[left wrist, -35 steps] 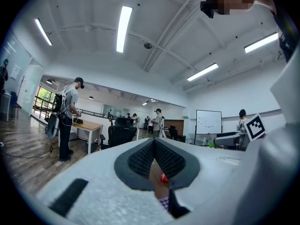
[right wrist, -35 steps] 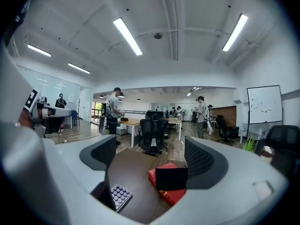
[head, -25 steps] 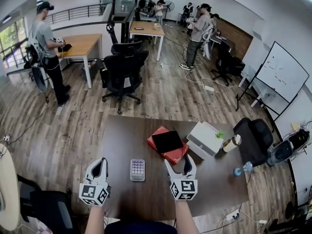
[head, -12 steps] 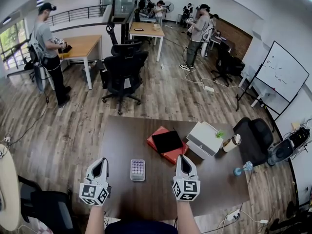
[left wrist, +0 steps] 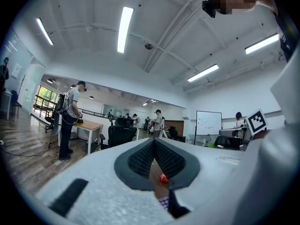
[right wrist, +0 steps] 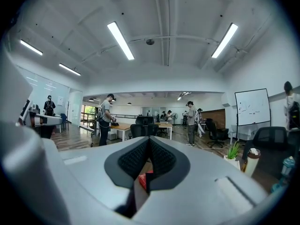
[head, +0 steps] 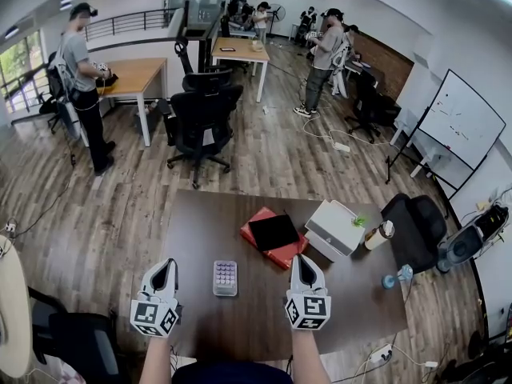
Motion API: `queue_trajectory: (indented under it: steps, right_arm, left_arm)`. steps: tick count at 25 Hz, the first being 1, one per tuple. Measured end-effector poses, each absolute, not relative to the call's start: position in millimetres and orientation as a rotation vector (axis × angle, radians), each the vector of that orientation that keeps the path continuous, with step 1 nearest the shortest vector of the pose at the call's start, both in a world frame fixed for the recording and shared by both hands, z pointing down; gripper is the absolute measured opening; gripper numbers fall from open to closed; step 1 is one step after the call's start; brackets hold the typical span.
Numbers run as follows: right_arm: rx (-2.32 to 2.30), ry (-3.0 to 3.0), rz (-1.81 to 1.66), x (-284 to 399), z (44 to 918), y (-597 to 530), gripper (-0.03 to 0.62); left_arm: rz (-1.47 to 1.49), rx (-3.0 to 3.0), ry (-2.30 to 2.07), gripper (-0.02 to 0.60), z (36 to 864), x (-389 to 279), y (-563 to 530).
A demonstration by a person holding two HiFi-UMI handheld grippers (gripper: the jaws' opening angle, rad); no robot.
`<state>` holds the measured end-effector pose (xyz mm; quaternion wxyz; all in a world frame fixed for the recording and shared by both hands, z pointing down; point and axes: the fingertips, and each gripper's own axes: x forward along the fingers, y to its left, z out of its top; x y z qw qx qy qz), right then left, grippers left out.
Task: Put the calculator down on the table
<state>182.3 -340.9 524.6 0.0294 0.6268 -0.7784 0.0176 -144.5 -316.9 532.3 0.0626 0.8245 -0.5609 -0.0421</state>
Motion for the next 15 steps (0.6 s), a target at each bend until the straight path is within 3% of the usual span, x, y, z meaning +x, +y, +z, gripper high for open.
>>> queue_trajectory:
  steps: [15]
  right_arm:
    - [1.865,-2.433,0.073,174.2,529.1,-335.1,0.006]
  left_arm:
    - [-0.127,2.491,-1.677,-0.002,535.5,-146.3,-315.4]
